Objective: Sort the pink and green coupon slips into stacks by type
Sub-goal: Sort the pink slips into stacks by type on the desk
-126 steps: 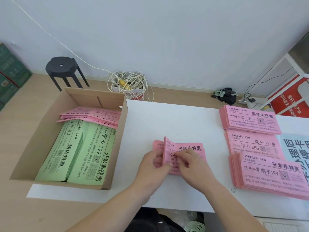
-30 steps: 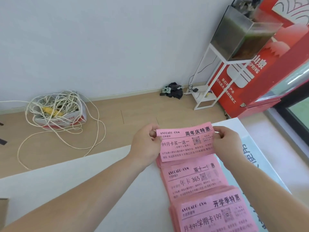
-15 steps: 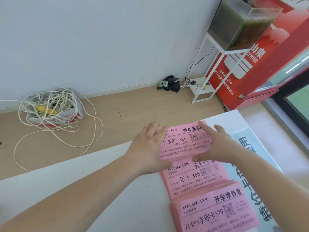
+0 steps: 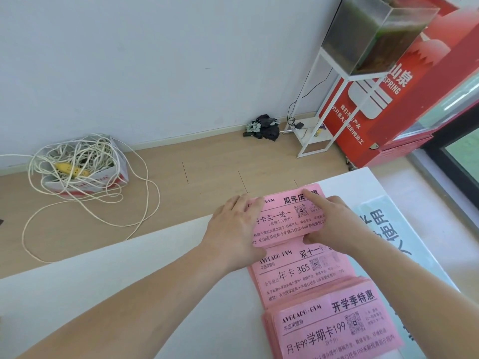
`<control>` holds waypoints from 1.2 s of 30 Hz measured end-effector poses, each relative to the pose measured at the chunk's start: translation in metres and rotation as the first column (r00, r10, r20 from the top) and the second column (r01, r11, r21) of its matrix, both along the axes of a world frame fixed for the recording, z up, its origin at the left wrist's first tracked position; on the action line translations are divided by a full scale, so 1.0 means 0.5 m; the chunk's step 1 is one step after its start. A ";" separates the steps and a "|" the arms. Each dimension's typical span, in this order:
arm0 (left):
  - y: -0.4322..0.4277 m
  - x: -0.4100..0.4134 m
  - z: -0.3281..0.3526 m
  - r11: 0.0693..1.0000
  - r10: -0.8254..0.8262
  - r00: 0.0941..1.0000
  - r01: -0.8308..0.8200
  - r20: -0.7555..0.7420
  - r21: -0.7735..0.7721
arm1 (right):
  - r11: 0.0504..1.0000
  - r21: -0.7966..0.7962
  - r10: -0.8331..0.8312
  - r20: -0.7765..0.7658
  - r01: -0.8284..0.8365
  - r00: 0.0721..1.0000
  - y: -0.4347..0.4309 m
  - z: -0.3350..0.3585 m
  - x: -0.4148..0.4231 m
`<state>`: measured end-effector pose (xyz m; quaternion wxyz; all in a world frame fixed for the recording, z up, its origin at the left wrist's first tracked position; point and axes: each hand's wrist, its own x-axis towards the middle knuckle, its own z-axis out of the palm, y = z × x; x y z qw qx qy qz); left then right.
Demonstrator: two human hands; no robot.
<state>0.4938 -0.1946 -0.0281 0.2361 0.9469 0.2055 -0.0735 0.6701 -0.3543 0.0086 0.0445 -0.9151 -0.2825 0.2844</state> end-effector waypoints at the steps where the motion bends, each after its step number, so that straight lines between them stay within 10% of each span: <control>1: -0.002 -0.010 0.006 0.998 0.039 0.999 -0.039 -0.002 -0.051 | 1.000 -0.007 -0.003 0.000 0.003 1.000 0.000 0.002 0.000; 21: -0.058 -0.153 0.045 0.870 0.301 0.945 -0.216 0.130 -0.444 | 0.997 0.057 -0.045 -0.089 0.050 0.995 0.013 0.040 -0.061; 27: -0.059 -0.331 0.133 0.759 0.457 0.883 -0.321 0.113 -0.566 | 0.946 0.204 0.244 0.065 -0.252 0.968 0.095 0.125 -0.266; 36: -0.015 -0.765 0.214 0.698 0.646 0.743 -0.482 0.175 -0.529 | 0.831 0.478 0.418 -0.197 -0.285 0.887 0.229 0.129 -0.737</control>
